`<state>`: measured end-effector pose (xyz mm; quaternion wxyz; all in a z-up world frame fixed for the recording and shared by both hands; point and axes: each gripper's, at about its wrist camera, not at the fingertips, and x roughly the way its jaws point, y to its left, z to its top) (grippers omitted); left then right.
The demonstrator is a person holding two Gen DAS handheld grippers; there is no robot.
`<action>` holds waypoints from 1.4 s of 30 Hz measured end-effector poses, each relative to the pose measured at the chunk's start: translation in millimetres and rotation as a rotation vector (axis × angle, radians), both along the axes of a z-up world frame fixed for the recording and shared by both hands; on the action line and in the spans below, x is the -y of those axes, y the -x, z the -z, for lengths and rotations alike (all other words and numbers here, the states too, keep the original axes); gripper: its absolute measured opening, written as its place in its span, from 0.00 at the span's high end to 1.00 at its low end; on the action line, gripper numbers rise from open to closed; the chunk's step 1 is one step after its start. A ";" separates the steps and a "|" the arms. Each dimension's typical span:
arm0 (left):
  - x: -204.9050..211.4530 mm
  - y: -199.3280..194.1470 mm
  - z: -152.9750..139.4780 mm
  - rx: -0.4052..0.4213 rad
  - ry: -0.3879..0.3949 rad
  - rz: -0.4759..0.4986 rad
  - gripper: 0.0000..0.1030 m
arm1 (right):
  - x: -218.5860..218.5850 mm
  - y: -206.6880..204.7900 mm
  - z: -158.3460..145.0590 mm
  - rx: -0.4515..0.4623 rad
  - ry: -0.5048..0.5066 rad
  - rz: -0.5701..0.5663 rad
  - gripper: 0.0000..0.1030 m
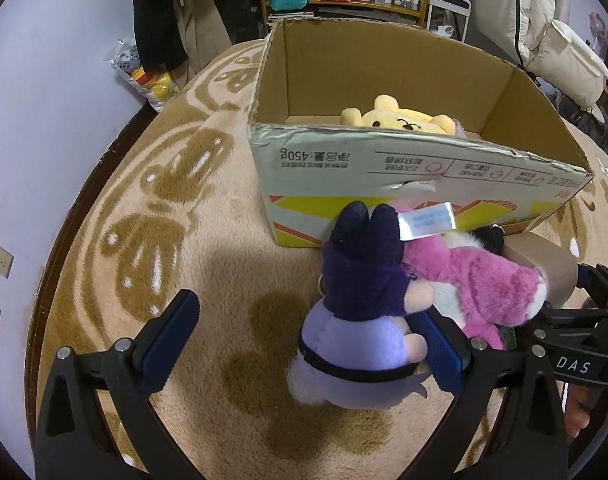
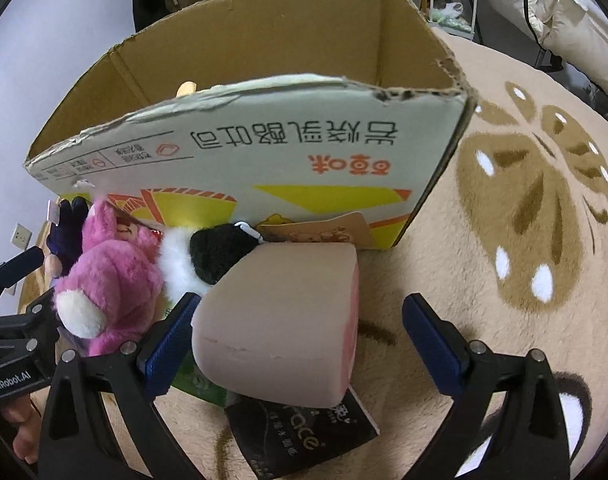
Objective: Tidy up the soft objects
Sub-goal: 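Grasp the purple-hatted lavender doll with the left tool while the right tool grasps the pink foam roll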
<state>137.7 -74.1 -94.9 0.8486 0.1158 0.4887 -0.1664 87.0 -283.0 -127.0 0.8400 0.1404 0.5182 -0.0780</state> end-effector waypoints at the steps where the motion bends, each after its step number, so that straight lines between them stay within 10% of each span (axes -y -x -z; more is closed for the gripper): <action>1: 0.4 0.3 -0.2 0.001 -0.001 0.000 0.03 | -0.7 0.6 0.4 0.000 -0.002 0.001 0.00; 6: -0.1 -1.3 1.1 -0.005 0.002 0.001 0.02 | 10.5 -0.2 7.1 -0.001 -0.047 0.011 0.01; 17: -0.1 -4.6 6.1 -0.017 0.005 -0.003 0.01 | -5.2 1.0 -4.1 0.030 0.067 -0.043 0.49; 24: -2.5 -5.7 9.5 -0.022 0.016 -0.007 0.01 | -11.5 3.7 -6.3 0.031 0.066 -0.029 0.54; 33: -10.5 -5.8 11.8 -0.113 0.146 0.010 0.53 | -1.3 9.3 -13.1 0.023 0.016 -0.011 0.54; 42: -7.8 8.5 5.4 -0.079 0.150 0.040 0.57 | 0.2 19.7 -18.9 0.030 -0.024 -0.014 0.53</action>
